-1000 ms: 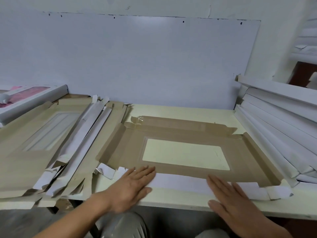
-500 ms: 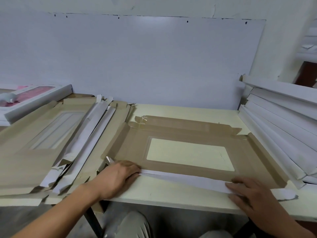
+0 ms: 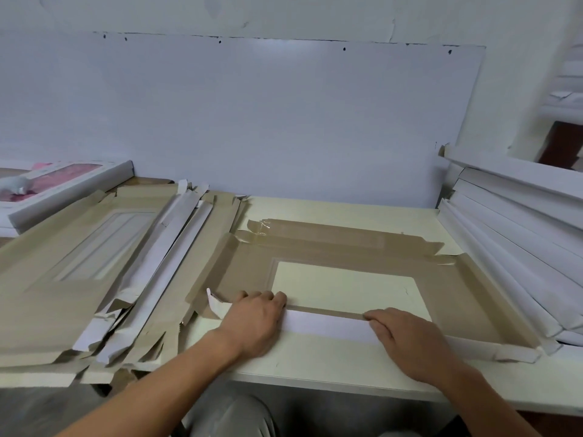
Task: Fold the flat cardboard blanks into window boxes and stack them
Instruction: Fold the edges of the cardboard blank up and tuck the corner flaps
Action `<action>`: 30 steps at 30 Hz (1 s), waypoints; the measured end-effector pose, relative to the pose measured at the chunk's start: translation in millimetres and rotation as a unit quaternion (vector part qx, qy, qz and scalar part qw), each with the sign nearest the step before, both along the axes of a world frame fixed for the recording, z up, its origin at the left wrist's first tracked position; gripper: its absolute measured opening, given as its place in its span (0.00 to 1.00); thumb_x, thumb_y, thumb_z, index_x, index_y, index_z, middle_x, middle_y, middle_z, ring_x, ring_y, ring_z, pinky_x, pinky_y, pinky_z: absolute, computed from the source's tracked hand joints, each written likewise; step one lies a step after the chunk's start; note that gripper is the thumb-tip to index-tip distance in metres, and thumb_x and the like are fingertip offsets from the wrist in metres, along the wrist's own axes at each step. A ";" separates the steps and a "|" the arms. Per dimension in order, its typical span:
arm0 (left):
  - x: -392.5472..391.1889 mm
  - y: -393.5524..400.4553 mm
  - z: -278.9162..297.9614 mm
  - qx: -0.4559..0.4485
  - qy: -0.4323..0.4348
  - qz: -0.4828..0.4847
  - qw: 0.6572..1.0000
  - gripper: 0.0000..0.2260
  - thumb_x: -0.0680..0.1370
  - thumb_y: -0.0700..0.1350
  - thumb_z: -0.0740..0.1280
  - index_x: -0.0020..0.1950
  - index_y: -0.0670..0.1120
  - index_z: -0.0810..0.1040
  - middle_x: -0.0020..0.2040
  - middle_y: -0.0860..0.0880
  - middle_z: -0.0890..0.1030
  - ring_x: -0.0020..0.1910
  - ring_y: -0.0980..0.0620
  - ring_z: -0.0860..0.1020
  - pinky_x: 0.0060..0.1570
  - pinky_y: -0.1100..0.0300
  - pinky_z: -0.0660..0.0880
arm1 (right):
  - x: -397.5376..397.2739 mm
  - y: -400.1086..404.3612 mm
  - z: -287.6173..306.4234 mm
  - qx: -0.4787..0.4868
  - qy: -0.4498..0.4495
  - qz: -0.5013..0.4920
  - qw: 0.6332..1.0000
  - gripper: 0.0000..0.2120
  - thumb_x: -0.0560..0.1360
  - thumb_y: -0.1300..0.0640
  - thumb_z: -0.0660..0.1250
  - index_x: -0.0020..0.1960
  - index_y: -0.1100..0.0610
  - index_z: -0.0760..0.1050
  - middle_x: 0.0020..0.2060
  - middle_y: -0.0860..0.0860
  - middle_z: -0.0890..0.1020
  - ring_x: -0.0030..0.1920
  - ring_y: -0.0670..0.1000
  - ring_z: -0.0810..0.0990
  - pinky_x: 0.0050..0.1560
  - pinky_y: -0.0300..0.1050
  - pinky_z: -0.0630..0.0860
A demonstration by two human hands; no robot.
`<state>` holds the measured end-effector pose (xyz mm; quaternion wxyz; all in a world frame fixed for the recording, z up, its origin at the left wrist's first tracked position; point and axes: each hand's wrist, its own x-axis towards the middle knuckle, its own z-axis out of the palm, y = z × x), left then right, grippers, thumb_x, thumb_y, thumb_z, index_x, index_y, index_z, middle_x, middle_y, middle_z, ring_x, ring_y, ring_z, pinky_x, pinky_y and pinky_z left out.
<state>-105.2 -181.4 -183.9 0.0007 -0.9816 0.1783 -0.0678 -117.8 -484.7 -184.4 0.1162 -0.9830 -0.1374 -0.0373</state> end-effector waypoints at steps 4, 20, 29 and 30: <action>3.6 -31.6 -2.8 0.000 0.019 0.000 1.000 0.11 0.74 0.42 0.57 0.56 0.47 0.67 0.51 0.46 0.74 0.49 0.42 0.74 0.45 0.52 0.61 | 9.2 31.6 -9.5 -0.024 -0.012 0.037 0.999 0.19 0.84 0.47 0.47 0.72 0.41 0.67 0.56 0.43 0.71 0.56 0.46 0.70 0.59 0.44 0.68; 12.6 1.0 -21.9 0.009 0.102 -0.012 0.995 0.32 0.78 0.69 0.36 0.80 0.57 0.41 0.81 0.53 0.41 0.79 0.52 0.39 0.76 0.48 0.41 | 23.8 -25.8 -22.5 -0.111 0.124 0.001 0.986 0.29 0.73 0.28 0.29 0.68 0.34 0.22 0.72 0.35 0.27 0.75 0.43 0.28 0.74 0.63 0.32; 10.3 29.0 -3.2 0.041 -0.035 0.115 0.992 0.38 0.72 0.76 0.37 0.62 0.53 0.71 0.59 0.49 0.74 0.61 0.46 0.72 0.59 0.47 0.68 | 0.3 -90.0 -15.2 -0.023 0.092 -0.024 0.995 0.20 0.80 0.37 0.50 0.68 0.25 0.45 0.74 0.32 0.49 0.78 0.40 0.43 0.75 0.50 0.41; 12.4 36.7 -1.6 0.022 -0.053 0.113 0.992 0.37 0.71 0.76 0.38 0.54 0.52 0.74 0.51 0.50 0.75 0.56 0.47 0.74 0.52 0.51 0.70 | -2.5 -90.0 -14.8 -0.016 0.077 -0.019 0.997 0.20 0.81 0.39 0.53 0.67 0.25 0.48 0.73 0.32 0.52 0.77 0.40 0.46 0.75 0.48 0.42</action>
